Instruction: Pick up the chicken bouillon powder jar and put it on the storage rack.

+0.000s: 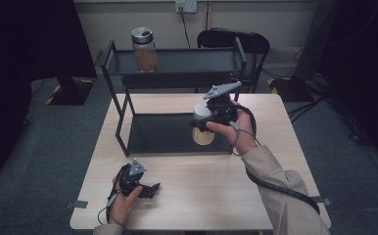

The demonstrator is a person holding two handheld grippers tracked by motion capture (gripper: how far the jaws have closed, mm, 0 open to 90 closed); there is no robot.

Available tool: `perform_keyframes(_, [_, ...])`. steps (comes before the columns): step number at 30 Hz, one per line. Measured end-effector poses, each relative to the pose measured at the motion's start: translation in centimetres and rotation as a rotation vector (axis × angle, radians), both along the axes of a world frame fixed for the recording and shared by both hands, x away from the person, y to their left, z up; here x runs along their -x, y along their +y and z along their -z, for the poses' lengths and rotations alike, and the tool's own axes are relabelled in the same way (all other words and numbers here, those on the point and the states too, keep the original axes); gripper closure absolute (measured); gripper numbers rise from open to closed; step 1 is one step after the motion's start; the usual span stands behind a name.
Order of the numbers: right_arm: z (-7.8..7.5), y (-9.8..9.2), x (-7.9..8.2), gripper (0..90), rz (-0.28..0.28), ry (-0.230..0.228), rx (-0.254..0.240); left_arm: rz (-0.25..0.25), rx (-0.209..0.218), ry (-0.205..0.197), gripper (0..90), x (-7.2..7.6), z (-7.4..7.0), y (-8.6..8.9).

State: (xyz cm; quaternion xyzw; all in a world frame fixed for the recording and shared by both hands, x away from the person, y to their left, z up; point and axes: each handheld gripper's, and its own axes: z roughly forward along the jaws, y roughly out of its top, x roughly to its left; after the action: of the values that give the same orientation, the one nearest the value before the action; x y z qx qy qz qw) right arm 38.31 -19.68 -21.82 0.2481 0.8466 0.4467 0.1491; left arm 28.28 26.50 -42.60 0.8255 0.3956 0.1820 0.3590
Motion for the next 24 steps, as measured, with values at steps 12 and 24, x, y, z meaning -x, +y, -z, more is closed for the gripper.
perform_keyframes(12, [-3.1, 2.0, -1.1, 35.1, -0.008, -0.021, 0.001, 0.000, 0.000, 0.001, 0.0, 0.0, 0.0, 0.0])
perform_keyframes(24, [-6.9, 3.2, -1.6, 35.1, 0.001, -0.038, 0.003, 0.000, 0.000, 0.000, 0.0, 0.0, 0.0, 0.0])
